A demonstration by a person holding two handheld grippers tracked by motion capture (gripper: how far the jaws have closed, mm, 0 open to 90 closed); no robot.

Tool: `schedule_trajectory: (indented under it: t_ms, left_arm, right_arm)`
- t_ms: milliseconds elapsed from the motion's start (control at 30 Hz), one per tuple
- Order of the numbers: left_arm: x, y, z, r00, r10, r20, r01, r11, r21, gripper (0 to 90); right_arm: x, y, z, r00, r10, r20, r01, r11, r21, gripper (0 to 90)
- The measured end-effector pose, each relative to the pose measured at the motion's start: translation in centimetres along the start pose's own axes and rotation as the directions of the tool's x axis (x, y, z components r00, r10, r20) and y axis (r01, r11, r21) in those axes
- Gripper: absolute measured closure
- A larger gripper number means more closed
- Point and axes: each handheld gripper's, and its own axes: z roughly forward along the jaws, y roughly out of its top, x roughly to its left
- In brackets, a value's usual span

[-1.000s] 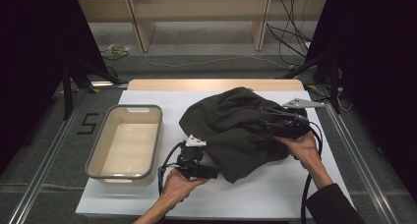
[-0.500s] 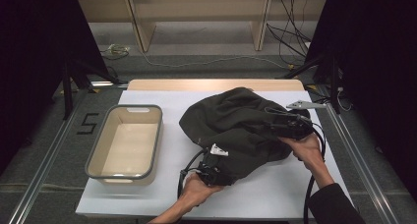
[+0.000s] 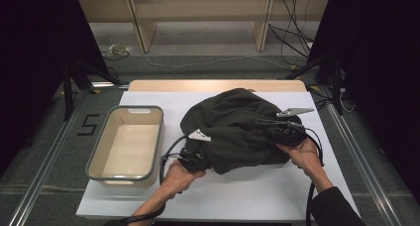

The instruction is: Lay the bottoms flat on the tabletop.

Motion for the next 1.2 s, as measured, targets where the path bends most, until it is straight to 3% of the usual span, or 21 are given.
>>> schedule_trajectory:
  t_ms: [133,267,467,567,633,700,733,833,900,1000,1067,1200]
  left_arm:
    - [2.0,1.1,-2.9,0.9983,0.002,-0.059,-0.003,0.9997,-0.025,86.2]
    - [3.8,1.6,-4.5,0.9971,-0.031,-0.069,0.029,0.9992,-0.026,86.0]
    - [5.4,1.8,-5.7,0.9910,-0.109,-0.078,0.104,0.9925,-0.064,85.8]
    - [5.8,1.4,-5.5,0.9871,-0.142,-0.074,0.138,0.9887,-0.059,85.4]
    - [5.6,1.2,-4.9,0.9869,-0.142,-0.077,0.138,0.9893,-0.046,84.9]
    - [5.4,1.0,-4.6,0.9871,-0.139,-0.080,0.137,0.9899,-0.038,82.5]
    - [5.2,1.0,-4.5,0.9861,-0.145,-0.080,0.143,0.9890,-0.038,79.5]
    - [4.9,0.7,-4.4,0.9837,-0.156,-0.089,0.154,0.9877,-0.026,66.9]
    - [4.8,0.5,-4.6,0.9810,-0.165,-0.103,0.164,0.9864,-0.014,56.8]
    - [4.5,0.3,-5.0,0.9753,-0.176,-0.133,0.176,0.9843,-0.018,43.2]
    - [4.2,-0.3,-5.3,0.9726,-0.194,-0.128,0.194,0.9809,-0.013,36.6]
    - [3.5,-1.3,-5.2,0.9683,-0.202,-0.147,0.205,0.9787,0.005,30.1]
  right_arm:
    - [1.9,0.4,-0.5,0.9973,-0.020,-0.070,0.020,1.000,-0.002,90.0]
    - [4.5,1.2,-1.2,0.9899,-0.053,-0.131,0.051,0.999,-0.019,90.0]
    - [7.7,2.0,-1.8,0.9748,-0.077,-0.209,0.071,0.997,-0.039,90.0]
    - [8.4,2.0,-1.5,0.9671,-0.073,-0.244,0.068,0.997,-0.028,89.8]
    - [8.6,1.9,-1.2,0.9655,-0.079,-0.248,0.077,0.997,-0.018,89.0]
    - [8.6,1.8,-1.0,0.9625,-0.085,-0.258,0.083,0.996,-0.019,83.5]
    - [8.4,1.7,-1.0,0.9589,-0.086,-0.270,0.084,0.996,-0.020,76.5]
    - [7.5,2.2,-1.9,0.9643,-0.084,-0.251,0.071,0.996,-0.060,61.4]
    - [6.4,2.6,-3.0,0.9727,-0.077,-0.219,0.052,0.992,-0.117,52.8]
    - [4.6,2.8,-4.2,0.9792,-0.032,-0.200,0.000,0.988,-0.157,47.4]
    - [3.7,2.7,-4.7,0.9837,0.001,-0.180,-0.034,0.984,-0.177,44.1]
    - [2.5,2.6,-4.5,0.9925,0.030,-0.118,-0.053,0.980,-0.192,39.5]
